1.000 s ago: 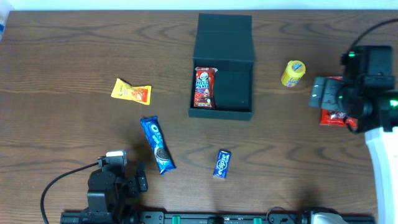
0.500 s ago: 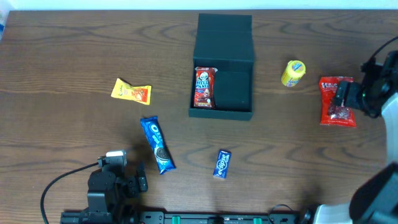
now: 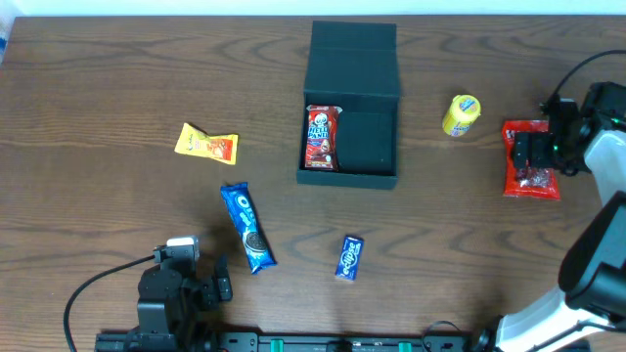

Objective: Pack container
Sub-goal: 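Lower the right gripper and grasp the red Hacks bag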

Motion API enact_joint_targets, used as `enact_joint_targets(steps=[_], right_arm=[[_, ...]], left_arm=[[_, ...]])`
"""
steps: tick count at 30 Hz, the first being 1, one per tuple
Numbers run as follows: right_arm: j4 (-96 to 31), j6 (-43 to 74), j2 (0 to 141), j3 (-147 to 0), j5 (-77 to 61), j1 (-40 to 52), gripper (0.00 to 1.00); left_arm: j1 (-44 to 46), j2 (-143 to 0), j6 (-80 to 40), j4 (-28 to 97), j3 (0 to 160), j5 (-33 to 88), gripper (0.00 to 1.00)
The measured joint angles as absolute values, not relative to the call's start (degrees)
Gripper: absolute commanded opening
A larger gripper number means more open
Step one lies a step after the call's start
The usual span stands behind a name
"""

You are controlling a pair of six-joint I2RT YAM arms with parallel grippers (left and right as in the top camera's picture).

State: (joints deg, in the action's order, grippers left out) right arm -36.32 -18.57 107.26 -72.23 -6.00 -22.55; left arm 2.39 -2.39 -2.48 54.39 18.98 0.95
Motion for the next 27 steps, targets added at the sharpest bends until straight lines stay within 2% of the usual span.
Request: enact_joint_targets(steps=[27], right_arm=[[-31.86, -20.58, 113.25, -72.18, -5.56, -21.1, 0.99]], left_arm=[[2.39, -2.39, -2.48, 54.39, 18.98, 0.95, 0.95]])
